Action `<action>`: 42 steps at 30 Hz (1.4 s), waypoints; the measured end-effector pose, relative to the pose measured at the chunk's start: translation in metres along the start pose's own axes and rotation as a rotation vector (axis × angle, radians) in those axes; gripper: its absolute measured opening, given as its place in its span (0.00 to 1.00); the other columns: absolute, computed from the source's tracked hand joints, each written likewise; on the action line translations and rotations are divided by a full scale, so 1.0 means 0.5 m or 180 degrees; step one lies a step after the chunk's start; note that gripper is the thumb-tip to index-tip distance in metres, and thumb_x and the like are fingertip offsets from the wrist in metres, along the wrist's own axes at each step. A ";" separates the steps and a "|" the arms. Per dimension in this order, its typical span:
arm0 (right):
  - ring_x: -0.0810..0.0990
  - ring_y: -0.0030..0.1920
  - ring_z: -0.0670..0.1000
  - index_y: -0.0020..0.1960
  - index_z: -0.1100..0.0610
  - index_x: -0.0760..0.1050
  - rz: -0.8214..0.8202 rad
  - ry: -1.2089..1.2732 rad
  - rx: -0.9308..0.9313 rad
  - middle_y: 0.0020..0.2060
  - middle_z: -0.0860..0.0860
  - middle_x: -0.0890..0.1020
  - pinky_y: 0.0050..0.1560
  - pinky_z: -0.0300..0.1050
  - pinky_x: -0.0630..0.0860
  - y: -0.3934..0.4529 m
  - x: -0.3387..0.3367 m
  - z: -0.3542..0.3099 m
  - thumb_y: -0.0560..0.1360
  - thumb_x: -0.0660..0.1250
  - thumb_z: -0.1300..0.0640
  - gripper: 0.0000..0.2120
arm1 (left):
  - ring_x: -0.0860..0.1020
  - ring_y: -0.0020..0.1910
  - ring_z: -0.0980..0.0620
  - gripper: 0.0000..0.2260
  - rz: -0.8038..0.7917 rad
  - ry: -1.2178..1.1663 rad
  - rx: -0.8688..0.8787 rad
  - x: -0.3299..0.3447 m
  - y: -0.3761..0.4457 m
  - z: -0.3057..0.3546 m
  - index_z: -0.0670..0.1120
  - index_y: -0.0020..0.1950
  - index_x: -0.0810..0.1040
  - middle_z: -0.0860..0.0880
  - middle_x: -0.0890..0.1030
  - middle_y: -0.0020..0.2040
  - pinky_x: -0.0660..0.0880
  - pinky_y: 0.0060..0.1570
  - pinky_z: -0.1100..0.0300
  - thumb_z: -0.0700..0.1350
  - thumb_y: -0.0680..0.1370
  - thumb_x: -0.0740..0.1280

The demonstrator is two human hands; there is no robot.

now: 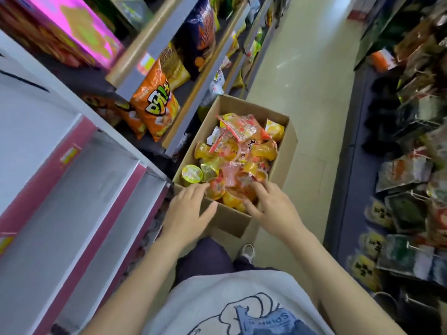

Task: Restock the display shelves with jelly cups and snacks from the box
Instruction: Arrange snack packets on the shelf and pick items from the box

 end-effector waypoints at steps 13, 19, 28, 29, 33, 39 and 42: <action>0.78 0.50 0.49 0.65 0.57 0.75 -0.0265 0.1669 0.1364 0.54 0.51 0.82 0.49 0.41 0.72 0.426 0.057 0.214 0.79 0.67 0.46 0.20 | 0.73 0.68 0.46 0.28 -0.0645 -0.1142 -0.0671 0.119 0.520 -0.080 0.54 0.77 0.62 0.50 0.74 0.70 0.74 0.62 0.48 0.60 0.80 0.63; 0.76 0.36 0.49 0.48 0.60 0.78 -0.0473 0.2020 0.1777 0.36 0.49 0.79 0.38 0.45 0.69 0.576 0.159 0.274 0.78 0.69 0.48 0.14 | 0.79 0.46 0.46 0.17 -0.0759 -0.1439 -0.1694 0.226 0.641 -0.121 0.49 0.50 0.77 0.50 0.79 0.43 0.77 0.47 0.51 0.62 0.77 0.67; 0.85 0.42 0.55 0.55 0.68 0.76 -0.0585 0.3690 0.2330 0.44 0.60 0.85 0.40 0.44 0.82 0.576 0.221 0.344 0.75 0.74 0.54 0.19 | 0.81 0.46 0.44 0.23 -0.0072 -0.2581 -0.2082 0.257 0.662 -0.058 0.42 0.48 0.82 0.45 0.84 0.45 0.77 0.50 0.46 0.62 0.70 0.70; 0.85 0.41 0.55 0.53 0.69 0.77 -0.0690 0.4063 0.2403 0.41 0.58 0.85 0.40 0.42 0.82 0.574 0.222 0.337 0.76 0.72 0.55 0.17 | 0.82 0.48 0.46 0.15 0.0001 -0.2741 -0.2049 0.249 0.658 -0.047 0.46 0.47 0.83 0.47 0.85 0.46 0.78 0.53 0.46 0.58 0.72 0.71; 0.80 0.55 0.56 0.58 0.64 0.76 -0.0949 0.5342 0.2935 0.52 0.58 0.82 0.58 0.49 0.78 0.572 0.209 0.298 0.78 0.69 0.52 0.16 | 0.82 0.49 0.61 0.06 0.0358 -0.3369 -0.1953 0.194 0.622 0.001 0.56 0.48 0.81 0.60 0.85 0.46 0.78 0.50 0.61 0.44 0.79 0.71; 0.82 0.57 0.58 0.70 0.65 0.72 -0.1431 0.5555 0.2772 0.62 0.61 0.80 0.54 0.53 0.81 0.591 0.173 0.220 0.77 0.70 0.60 0.23 | 0.84 0.46 0.56 0.07 0.0571 -0.3658 -0.2277 0.136 0.526 0.024 0.49 0.54 0.83 0.52 0.86 0.49 0.81 0.38 0.63 0.48 0.77 0.73; 0.83 0.36 0.48 0.76 0.62 0.60 -0.1154 0.5286 0.2760 0.51 0.58 0.82 0.35 0.42 0.78 0.589 0.164 0.221 0.77 0.68 0.69 0.31 | 0.82 0.44 0.53 0.11 0.1041 -0.3198 -0.2827 0.120 0.471 -0.014 0.48 0.49 0.81 0.50 0.84 0.47 0.76 0.37 0.63 0.52 0.73 0.76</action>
Point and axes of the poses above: each hand's wrist, its own y-axis towards the middle knuckle, its own x-axis out of the palm, z = x × y, the point moved 10 cm from there along y, towards the middle knuckle
